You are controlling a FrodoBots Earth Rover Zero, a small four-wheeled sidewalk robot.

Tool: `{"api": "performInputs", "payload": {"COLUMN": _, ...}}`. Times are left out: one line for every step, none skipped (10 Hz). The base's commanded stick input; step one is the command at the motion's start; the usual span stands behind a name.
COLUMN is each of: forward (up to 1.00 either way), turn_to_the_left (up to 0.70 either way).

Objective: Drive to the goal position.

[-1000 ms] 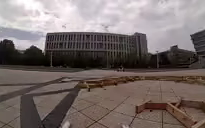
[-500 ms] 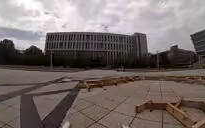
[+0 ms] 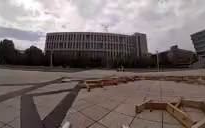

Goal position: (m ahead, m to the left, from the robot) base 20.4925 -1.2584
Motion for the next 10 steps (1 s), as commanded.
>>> {"api": "performInputs", "payload": {"forward": 0.06, "turn_to_the_left": 0.0}}
{"api": "performInputs", "payload": {"forward": 0.06, "turn_to_the_left": 0.01}}
{"api": "performInputs", "payload": {"forward": 0.06, "turn_to_the_left": 0.01}}
{"api": "performInputs", "payload": {"forward": 0.06, "turn_to_the_left": 0.0}}
{"api": "performInputs", "payload": {"forward": 0.06, "turn_to_the_left": 0.0}}
{"api": "performInputs", "payload": {"forward": 0.06, "turn_to_the_left": 0.01}}
{"api": "performInputs", "payload": {"forward": 0.06, "turn_to_the_left": 0.01}}
{"api": "performInputs", "payload": {"forward": 0.06, "turn_to_the_left": 0.01}}
{"api": "performInputs", "payload": {"forward": 0.06, "turn_to_the_left": 0.0}}
{"api": "performInputs", "payload": {"forward": 0.06, "turn_to_the_left": 0.0}}
